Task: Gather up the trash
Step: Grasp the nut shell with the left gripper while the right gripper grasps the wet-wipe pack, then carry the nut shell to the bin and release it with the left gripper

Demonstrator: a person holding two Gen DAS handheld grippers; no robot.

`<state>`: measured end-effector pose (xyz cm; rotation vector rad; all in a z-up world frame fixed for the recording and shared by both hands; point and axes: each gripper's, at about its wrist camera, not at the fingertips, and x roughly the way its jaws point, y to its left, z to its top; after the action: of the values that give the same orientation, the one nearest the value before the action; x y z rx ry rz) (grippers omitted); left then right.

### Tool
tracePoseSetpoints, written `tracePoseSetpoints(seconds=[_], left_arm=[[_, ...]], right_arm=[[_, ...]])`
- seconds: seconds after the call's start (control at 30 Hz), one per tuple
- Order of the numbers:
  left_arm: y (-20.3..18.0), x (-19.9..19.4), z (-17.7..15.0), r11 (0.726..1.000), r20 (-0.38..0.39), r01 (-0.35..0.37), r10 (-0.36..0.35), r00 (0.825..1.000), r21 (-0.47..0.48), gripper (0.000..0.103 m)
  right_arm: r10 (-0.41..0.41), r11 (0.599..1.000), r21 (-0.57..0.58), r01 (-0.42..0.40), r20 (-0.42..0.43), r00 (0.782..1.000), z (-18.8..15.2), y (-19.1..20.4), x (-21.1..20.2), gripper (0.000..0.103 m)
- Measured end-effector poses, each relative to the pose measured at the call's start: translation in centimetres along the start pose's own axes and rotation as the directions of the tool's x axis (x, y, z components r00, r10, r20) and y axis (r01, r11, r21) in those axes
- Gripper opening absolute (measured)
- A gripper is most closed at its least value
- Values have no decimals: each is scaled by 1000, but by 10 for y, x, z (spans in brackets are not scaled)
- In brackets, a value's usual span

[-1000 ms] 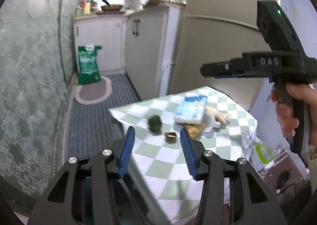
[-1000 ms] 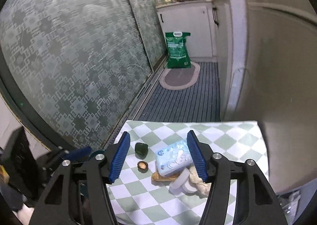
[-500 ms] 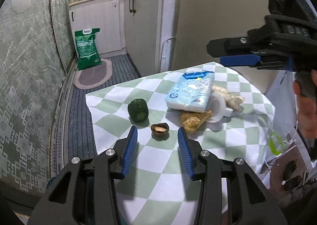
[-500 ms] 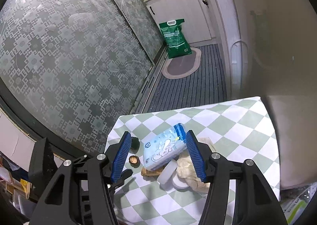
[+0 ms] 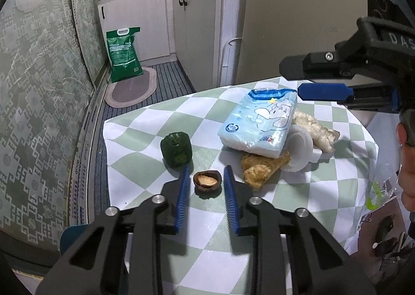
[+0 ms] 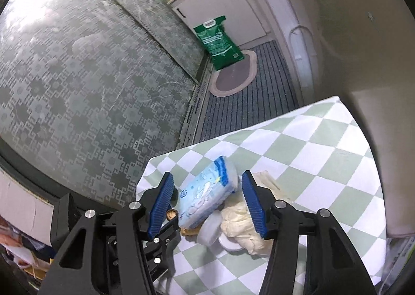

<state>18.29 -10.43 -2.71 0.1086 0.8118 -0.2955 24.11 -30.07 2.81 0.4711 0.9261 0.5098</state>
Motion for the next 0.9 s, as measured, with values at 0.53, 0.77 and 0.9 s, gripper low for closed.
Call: tracePoseSetpoints(seconds=[0.53, 0.77, 0.9], left_arm=[[4, -16, -4, 996, 65, 83, -80, 995, -42, 23], [6, -36, -8, 990, 133, 137, -134, 982, -12, 23], [14, -41, -13, 990, 134, 142, -138, 981, -20, 23]], right_arm=[[15, 998, 61, -14, -19, 1000, -2, -5, 16, 48], [4, 998, 67, -3, -29, 1000, -1, -5, 23, 42], [-18, 998, 51, 20, -34, 999, -1, -3, 27, 29]])
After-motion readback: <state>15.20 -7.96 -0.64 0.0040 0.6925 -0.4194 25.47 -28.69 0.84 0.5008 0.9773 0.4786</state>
